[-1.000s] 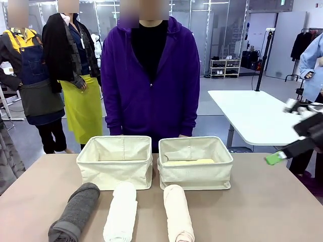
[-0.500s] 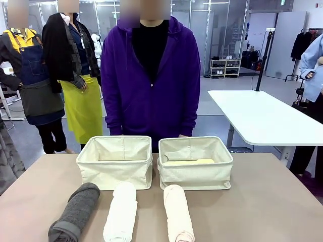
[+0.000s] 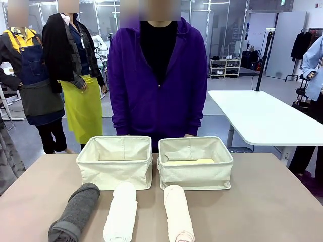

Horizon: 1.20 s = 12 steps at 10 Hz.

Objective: Divide the towels into two baskets.
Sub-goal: Pick up one hotel-folded towel from the bottom of the table and place it in the Fabric basket indicated by the person.

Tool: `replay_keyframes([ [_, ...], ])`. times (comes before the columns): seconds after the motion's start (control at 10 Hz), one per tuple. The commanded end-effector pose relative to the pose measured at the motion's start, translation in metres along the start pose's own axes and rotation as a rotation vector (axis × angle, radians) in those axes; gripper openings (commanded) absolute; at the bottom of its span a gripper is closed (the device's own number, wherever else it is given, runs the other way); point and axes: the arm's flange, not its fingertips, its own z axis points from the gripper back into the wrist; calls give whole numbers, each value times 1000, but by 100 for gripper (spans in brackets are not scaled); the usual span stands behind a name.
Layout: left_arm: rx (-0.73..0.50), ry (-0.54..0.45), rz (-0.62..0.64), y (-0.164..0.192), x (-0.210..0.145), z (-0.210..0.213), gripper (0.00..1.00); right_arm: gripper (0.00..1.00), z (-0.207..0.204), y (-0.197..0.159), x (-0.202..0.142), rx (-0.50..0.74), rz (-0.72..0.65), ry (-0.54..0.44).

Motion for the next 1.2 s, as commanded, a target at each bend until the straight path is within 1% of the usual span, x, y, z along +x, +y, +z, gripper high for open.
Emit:
replay_keyframes([
  [0.0, -28, -16, -20, 2, 1, 3, 100, 100, 0, -1, -6, 10, -11, -9],
  [1.1, -28, -16, -20, 2, 1, 3, 100, 100, 0, -1, -6, 10, -11, -9],
])
